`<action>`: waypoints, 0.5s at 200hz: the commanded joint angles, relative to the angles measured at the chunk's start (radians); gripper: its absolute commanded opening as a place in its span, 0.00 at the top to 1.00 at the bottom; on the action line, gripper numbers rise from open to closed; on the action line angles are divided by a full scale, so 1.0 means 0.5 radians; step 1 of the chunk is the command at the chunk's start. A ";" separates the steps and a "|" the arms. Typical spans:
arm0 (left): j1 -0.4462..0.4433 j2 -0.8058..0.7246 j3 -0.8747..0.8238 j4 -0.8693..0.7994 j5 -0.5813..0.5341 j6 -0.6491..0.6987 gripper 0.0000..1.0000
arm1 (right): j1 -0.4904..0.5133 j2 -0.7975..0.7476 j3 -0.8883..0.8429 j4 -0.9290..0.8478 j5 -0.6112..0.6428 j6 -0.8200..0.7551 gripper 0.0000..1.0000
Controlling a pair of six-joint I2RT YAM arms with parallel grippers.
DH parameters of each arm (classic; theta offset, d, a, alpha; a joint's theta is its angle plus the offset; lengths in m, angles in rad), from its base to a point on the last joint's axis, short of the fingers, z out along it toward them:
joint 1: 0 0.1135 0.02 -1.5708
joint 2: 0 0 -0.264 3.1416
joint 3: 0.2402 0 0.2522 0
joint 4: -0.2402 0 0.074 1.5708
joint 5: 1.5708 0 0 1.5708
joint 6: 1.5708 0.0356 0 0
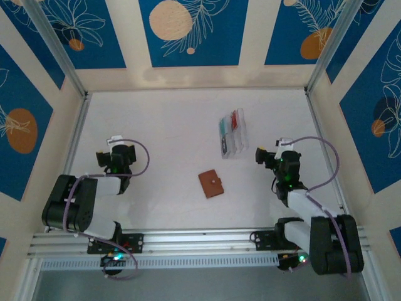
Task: Put the credit cards into the card holder
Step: Reset both arms
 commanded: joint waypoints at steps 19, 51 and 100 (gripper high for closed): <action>0.121 -0.034 -0.114 0.415 0.427 0.008 0.00 | 0.000 0.390 0.156 0.446 -0.212 -0.126 0.01; 0.160 -0.013 -0.200 0.604 0.642 0.042 0.00 | -0.050 0.671 0.202 0.646 -0.264 -0.043 0.01; 0.180 0.154 -0.243 0.829 0.774 0.069 0.00 | -0.041 0.845 0.253 0.700 -0.209 -0.028 0.01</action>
